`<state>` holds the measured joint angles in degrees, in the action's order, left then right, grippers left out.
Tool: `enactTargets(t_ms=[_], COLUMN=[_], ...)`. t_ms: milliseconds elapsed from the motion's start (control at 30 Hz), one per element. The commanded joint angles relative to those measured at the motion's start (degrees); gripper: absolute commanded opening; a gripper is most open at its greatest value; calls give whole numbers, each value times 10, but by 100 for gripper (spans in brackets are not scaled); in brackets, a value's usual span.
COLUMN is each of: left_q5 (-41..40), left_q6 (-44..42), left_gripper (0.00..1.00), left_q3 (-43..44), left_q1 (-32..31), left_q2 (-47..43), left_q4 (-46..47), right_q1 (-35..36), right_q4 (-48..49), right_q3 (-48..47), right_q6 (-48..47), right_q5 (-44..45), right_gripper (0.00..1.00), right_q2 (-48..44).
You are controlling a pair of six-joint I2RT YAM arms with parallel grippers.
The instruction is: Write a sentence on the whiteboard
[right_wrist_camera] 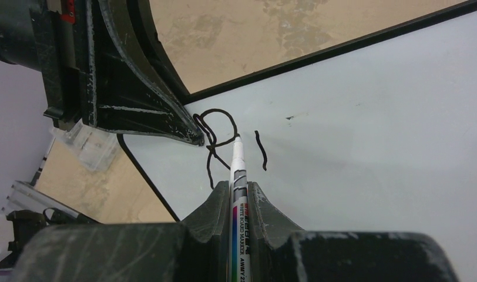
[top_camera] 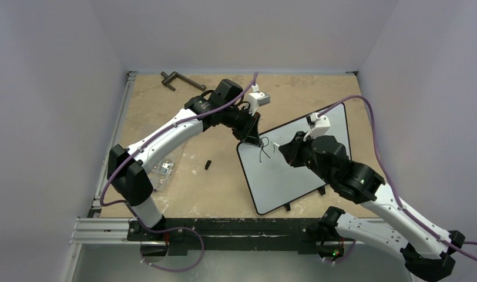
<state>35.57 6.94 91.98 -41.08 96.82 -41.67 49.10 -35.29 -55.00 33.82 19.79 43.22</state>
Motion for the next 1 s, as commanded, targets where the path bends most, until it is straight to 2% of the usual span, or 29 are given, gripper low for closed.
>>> enactTargets(t_ms=[0,200,533,967], left_q5=[-73,-70,-69,-71], left_q6=[-32,-29,-28,-28], left_gripper=[0,0,0,0], left_q3=[-1,-2,-3,-4], left_q1=[1,1,1,1], left_q2=[-26,-25,-27,-29], left_q4=[28,28,30,30], right_q1=[-2,-1,-1,-1], right_q4=[34,55,31,46], right_q3=[-24,-23,-13,-21], right_q6=[-20,-29,-33,-49], right_q5=[23,49,87,58], right_gripper=[0,0,0,0], right_q2=[19,33,28,-2])
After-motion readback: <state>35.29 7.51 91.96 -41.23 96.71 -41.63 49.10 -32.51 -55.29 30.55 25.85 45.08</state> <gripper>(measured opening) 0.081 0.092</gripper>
